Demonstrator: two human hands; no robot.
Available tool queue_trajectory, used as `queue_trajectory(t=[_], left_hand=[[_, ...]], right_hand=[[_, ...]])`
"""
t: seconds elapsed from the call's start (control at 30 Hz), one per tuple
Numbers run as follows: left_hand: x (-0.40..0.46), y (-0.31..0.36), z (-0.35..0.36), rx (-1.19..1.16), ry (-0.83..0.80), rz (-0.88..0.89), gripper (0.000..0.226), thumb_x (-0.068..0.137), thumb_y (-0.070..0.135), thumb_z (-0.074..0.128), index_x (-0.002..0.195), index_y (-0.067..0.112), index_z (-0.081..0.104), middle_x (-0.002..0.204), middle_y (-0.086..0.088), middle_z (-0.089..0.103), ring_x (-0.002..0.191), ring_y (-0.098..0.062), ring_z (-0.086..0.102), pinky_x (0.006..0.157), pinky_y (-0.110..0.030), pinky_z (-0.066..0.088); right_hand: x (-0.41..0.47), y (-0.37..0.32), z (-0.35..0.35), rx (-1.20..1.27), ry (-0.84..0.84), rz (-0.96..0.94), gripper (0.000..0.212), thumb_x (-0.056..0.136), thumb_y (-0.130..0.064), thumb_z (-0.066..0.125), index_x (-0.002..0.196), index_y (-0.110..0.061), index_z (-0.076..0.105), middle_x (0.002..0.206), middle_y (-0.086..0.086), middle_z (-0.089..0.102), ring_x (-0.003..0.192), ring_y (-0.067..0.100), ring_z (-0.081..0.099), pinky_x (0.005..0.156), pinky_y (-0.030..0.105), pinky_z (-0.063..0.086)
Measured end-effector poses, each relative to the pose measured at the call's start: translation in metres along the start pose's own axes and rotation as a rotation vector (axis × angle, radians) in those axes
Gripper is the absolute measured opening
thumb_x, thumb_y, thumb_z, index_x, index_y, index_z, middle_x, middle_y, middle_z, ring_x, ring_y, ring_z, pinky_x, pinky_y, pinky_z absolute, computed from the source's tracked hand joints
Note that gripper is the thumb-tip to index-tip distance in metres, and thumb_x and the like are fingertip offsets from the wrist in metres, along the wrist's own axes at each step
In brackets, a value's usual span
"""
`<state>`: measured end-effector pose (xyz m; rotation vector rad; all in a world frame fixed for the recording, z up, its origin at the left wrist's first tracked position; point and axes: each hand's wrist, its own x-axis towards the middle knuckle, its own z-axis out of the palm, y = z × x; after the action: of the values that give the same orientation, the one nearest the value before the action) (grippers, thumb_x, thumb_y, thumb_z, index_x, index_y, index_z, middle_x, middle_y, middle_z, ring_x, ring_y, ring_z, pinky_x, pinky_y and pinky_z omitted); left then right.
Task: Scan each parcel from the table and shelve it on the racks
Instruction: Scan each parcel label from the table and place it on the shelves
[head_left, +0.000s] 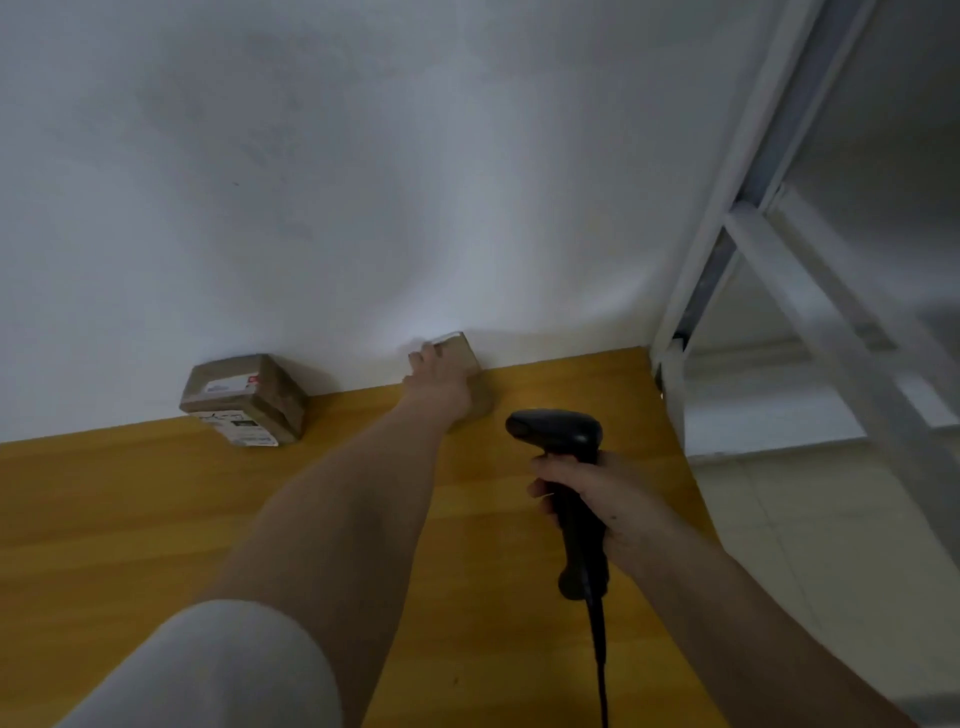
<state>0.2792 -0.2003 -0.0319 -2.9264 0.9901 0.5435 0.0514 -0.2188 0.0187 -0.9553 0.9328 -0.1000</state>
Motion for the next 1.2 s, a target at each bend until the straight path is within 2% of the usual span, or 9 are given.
queue_trajectory(t=[0.13,0.3,0.4,0.47,0.6,0.77,0.97,1.1,1.2], left_hand=[[0.013,-0.009,0.007,-0.011,0.008,0.004,0.072,0.086,0.009,0.066,0.145,0.009,0.025,0.149,-0.015,0.021,0.135,-0.035,0.024,0.104,-0.046,0.039],[0.019,-0.014,0.009,0.054,0.09,-0.026,0.081,0.078,0.016,0.074,0.143,0.015,0.026,0.14,-0.012,0.031,0.129,-0.033,0.031,0.098,-0.042,0.04],[0.012,-0.019,0.021,-0.091,0.112,0.017,0.075,0.081,0.012,0.069,0.143,0.011,0.027,0.133,-0.011,0.043,0.122,-0.031,0.042,0.094,-0.039,0.042],[0.003,-0.025,0.031,-0.159,0.128,0.06,0.079,0.082,0.007,0.068,0.146,0.009,0.023,0.131,-0.011,0.045,0.118,-0.029,0.046,0.09,-0.037,0.044],[-0.009,-0.035,0.039,-0.14,0.107,0.082,0.078,0.076,0.016,0.077,0.14,0.014,0.032,0.134,-0.011,0.038,0.12,-0.028,0.039,0.093,-0.036,0.043],[-0.008,-0.038,0.028,-0.187,0.109,0.114,0.092,0.075,0.012,0.076,0.149,0.016,0.021,0.15,-0.011,0.022,0.135,-0.031,0.025,0.103,-0.038,0.038],[0.003,-0.023,0.013,0.214,0.153,0.42,0.095,0.08,-0.004,0.067,0.154,0.024,0.015,0.162,-0.003,-0.002,0.149,-0.032,0.0,0.116,-0.048,0.027],[0.02,-0.011,0.015,0.574,0.155,0.578,0.103,0.087,0.009,0.066,0.154,0.03,-0.009,0.162,-0.001,-0.015,0.149,-0.033,-0.004,0.117,-0.049,0.024],[0.027,-0.008,0.02,0.691,0.129,0.62,0.108,0.085,0.017,0.068,0.152,0.03,-0.015,0.163,0.001,-0.012,0.147,-0.035,0.004,0.114,-0.049,0.028]], right_hand=[[0.002,0.005,0.004,0.026,0.038,0.008,0.012,0.084,-0.01,0.072,0.092,-0.002,0.069,0.069,0.009,0.069,0.056,0.017,0.061,0.055,0.028,0.049],[0.002,0.009,0.011,0.038,0.057,0.015,0.008,0.084,-0.01,0.072,0.089,-0.004,0.069,0.068,0.007,0.069,0.056,0.015,0.061,0.053,0.025,0.049],[0.002,0.011,0.015,0.038,0.074,0.013,0.009,0.083,-0.009,0.072,0.09,-0.004,0.068,0.067,0.007,0.069,0.056,0.016,0.061,0.053,0.026,0.049],[0.0,0.012,0.017,0.029,0.083,0.014,0.01,0.083,-0.009,0.072,0.091,-0.003,0.069,0.068,0.008,0.069,0.057,0.017,0.061,0.055,0.027,0.05],[-0.002,0.014,0.023,0.028,0.118,0.016,0.01,0.082,-0.008,0.072,0.091,-0.003,0.068,0.066,0.008,0.069,0.056,0.017,0.06,0.054,0.027,0.05],[0.0,0.017,0.031,0.043,0.105,0.008,0.011,0.082,-0.007,0.072,0.092,-0.003,0.068,0.068,0.008,0.069,0.056,0.017,0.06,0.055,0.028,0.049],[0.006,0.021,0.029,0.054,0.099,0.005,0.012,0.083,-0.007,0.071,0.093,-0.002,0.068,0.07,0.009,0.068,0.056,0.016,0.06,0.054,0.026,0.049],[0.01,0.024,0.021,0.085,0.098,0.019,0.011,0.083,-0.008,0.071,0.092,-0.002,0.068,0.069,0.008,0.068,0.058,0.017,0.06,0.055,0.027,0.049],[0.013,0.025,0.015,0.095,0.1,0.024,0.012,0.083,-0.008,0.072,0.093,-0.001,0.069,0.069,0.008,0.069,0.058,0.017,0.06,0.056,0.027,0.049]])
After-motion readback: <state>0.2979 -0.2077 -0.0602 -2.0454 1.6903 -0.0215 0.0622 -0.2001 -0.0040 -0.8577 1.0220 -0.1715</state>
